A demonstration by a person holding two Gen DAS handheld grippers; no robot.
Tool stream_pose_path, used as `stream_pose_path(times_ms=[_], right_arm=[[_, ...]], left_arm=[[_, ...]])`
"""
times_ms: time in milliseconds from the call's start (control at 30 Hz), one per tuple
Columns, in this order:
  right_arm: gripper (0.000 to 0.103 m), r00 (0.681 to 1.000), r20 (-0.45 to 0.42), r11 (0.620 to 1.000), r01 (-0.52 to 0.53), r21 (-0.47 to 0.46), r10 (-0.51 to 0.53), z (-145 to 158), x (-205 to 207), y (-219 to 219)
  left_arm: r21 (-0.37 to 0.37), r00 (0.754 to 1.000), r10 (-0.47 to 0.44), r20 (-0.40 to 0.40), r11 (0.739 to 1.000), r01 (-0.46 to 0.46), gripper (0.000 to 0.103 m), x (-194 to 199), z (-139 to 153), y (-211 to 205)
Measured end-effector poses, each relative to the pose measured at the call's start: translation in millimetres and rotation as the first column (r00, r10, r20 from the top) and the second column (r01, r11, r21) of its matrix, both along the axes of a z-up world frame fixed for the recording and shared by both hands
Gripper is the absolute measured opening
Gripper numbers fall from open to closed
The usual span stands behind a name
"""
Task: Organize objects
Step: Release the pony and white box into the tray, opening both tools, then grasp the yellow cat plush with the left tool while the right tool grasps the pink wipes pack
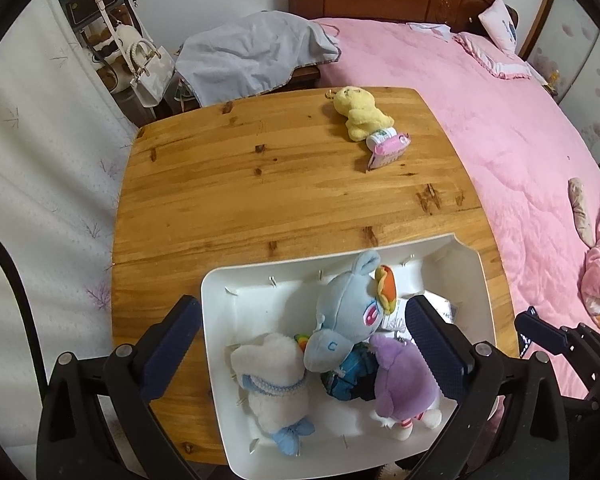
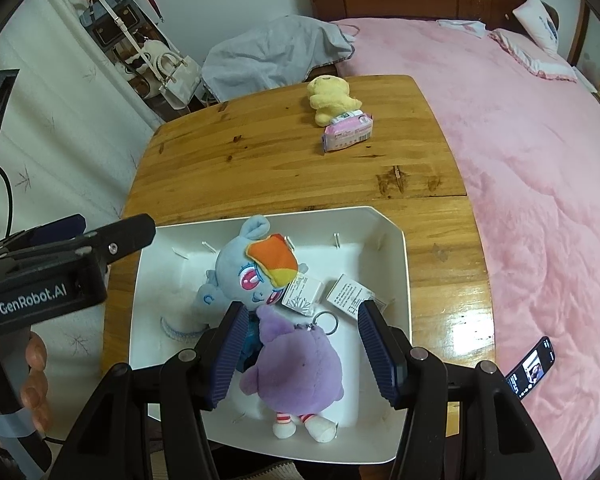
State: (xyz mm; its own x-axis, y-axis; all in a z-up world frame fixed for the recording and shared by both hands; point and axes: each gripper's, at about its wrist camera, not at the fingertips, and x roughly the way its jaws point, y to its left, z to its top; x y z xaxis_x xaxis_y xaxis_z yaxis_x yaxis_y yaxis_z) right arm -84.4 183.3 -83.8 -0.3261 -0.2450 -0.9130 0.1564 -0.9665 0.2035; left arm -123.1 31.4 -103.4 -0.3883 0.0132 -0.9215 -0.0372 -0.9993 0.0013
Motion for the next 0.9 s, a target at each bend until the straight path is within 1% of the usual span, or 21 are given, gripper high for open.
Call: stream_pose_path(times_ms=[267, 433, 567, 733, 900], right_arm=[[0.058, 1.0, -0.002, 1.0, 0.001, -0.021, -0.001, 5.1, -15.3, 4.0], [0.058, 1.0, -0.02, 0.999, 0.01, -0.041, -0.011, 9.7, -30.1, 11.0], [0.058, 1.0, -0.016, 0.998, 0.025, -0.058, -0.026, 7.9, -44.9, 19.2], [0.058, 0.999, -0.004, 0.996, 0.049, -0.074, -0.049, 3.8, -66.5, 30.0], [0.058, 0.997, -0.002, 0.994, 0.071, -0.087, -0.072, 1.5, -99.1, 40.5]], left_arm=[[0.01, 1.0, 0.003, -0.031, 1.0, -0.003, 0.102, -17.0, 14.3, 1.1], [0.013, 0.999, -0.011, -0.05, 1.0, 0.012, 0.102, -35.6, 26.3, 7.2], [0.02, 0.998, -0.03, -0.063, 0.999, 0.032, 0.102, -56.7, 36.4, 15.9], [0.048, 0.997, -0.049, -0.06, 0.997, 0.052, 0.102, -84.8, 46.4, 25.9], [0.037, 0.995, -0.068, -0.076, 0.997, 0.07, 0.102, -121.6, 55.9, 39.0]])
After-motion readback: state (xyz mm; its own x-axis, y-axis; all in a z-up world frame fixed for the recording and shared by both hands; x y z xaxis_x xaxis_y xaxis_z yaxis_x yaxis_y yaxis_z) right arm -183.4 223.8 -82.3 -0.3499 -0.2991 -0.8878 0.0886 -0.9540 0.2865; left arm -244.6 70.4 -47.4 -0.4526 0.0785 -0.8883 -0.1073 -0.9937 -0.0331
